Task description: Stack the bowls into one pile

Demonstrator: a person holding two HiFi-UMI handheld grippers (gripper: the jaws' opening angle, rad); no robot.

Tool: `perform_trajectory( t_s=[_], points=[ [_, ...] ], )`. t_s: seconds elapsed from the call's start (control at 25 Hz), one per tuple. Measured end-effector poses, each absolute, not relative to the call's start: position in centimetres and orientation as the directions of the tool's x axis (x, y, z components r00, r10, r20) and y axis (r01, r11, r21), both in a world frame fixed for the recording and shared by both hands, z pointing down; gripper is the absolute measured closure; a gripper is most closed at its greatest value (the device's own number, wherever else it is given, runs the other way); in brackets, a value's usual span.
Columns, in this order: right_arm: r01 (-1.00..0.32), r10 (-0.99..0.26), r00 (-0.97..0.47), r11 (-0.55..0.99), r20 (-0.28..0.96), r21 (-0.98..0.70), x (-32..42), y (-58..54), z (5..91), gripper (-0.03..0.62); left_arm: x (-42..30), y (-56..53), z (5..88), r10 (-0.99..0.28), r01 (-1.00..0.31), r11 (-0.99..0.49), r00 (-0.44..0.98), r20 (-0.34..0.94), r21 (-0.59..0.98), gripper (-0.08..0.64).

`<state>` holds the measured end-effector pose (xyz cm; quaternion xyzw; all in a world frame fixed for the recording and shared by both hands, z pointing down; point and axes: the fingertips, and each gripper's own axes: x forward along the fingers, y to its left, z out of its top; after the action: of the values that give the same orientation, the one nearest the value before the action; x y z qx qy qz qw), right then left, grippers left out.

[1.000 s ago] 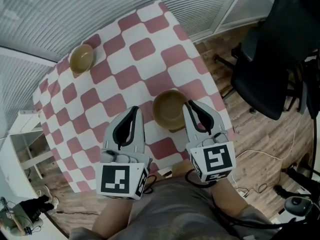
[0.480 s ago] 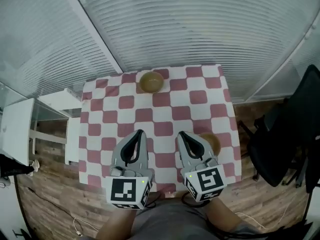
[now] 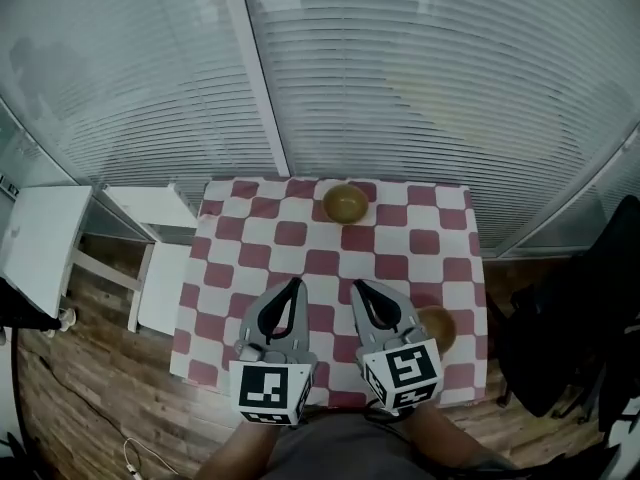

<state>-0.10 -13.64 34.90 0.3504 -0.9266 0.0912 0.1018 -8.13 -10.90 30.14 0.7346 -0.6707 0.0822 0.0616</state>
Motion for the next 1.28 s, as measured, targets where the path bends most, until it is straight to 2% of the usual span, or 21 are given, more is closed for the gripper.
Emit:
perform_trajectory(
  t_s=[0.24, 0.48, 0.84, 1.04, 1.28],
  points=[
    [-0.687, -0.657, -0.711, 0.724, 0.252, -0.051, -1.0, -16.7, 33.2, 0.566, -8.7, -12.8, 30.2, -0.97, -0.993, -0.122, 0.119, 0.212, 0.0, 0.56],
    [-0.716, -0.704, -0.682, 0.698, 0.199, 0.015, -2.0, -22.4, 29.5, 0.565, -10.4, -15.7, 30.8, -0.968, -0.991, -0.134, 0.134, 0.214, 0.013, 0.56],
    [-0.795, -0.788, -0.595, 0.606, 0.16, 0.023, -1.8, -30.1, 26.7, 0.565, -12.9, -19.4, 31.2, -0.967, -0.991, -0.135, 0.133, 0.217, 0.008, 0.56],
    [-0.823, -0.805, -0.556, 0.568, 0.206, -0.001, -1.5, -32.6, 29.7, 0.563, -13.7, -21.0, 33.1, -0.958, -0.99, -0.138, 0.141, 0.25, 0.03, 0.56],
    [-0.84, -0.786, -0.522, 0.542, 0.33, -0.038, -1.6, -34.3, 36.5, 0.54, -13.7, -22.3, 36.1, -0.932, -0.984, -0.148, 0.171, 0.32, 0.095, 0.56]
  ],
)
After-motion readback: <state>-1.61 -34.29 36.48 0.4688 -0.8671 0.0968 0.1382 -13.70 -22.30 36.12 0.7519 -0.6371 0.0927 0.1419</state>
